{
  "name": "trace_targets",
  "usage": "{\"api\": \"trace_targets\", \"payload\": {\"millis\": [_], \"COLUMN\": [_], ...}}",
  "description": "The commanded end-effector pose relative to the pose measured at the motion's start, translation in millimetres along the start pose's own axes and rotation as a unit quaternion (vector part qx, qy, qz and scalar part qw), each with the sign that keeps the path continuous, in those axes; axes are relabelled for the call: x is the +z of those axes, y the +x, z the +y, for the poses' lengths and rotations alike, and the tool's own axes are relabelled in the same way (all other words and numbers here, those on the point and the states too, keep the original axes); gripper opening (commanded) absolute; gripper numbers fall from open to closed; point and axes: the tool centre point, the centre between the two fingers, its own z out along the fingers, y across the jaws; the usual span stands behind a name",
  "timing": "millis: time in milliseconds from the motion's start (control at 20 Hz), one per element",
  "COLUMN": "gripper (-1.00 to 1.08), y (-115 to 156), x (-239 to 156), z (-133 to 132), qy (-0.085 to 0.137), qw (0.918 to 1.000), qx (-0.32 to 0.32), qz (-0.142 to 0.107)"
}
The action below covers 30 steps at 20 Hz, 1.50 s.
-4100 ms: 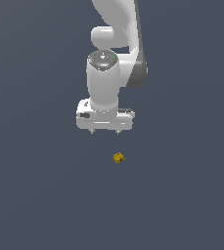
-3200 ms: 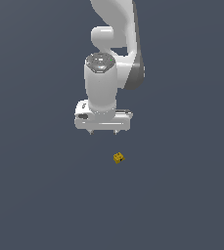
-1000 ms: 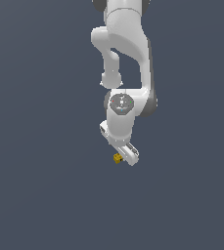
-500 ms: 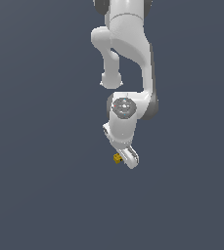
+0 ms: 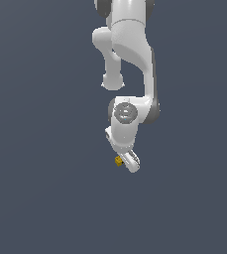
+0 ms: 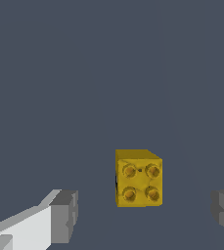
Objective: Pick up the object and move it to a goal position.
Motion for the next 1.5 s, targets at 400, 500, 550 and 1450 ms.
{"api": "trace_targets", "payload": {"millis": [400,500,550,1450], "gripper": [1.0,-1.0,-1.0,-1.0], "y": [0,0,0,-5], "x": [38,38,38,15], "z": [0,0,0,0], "qy": [-0.001,-0.001,-0.001,-0.001], "qw": [1.0,1.0,1.0,1.0], "qx": [0.002,0.002,0.002,0.002], "qz": [0.0,0.0,0.0,0.0]}}
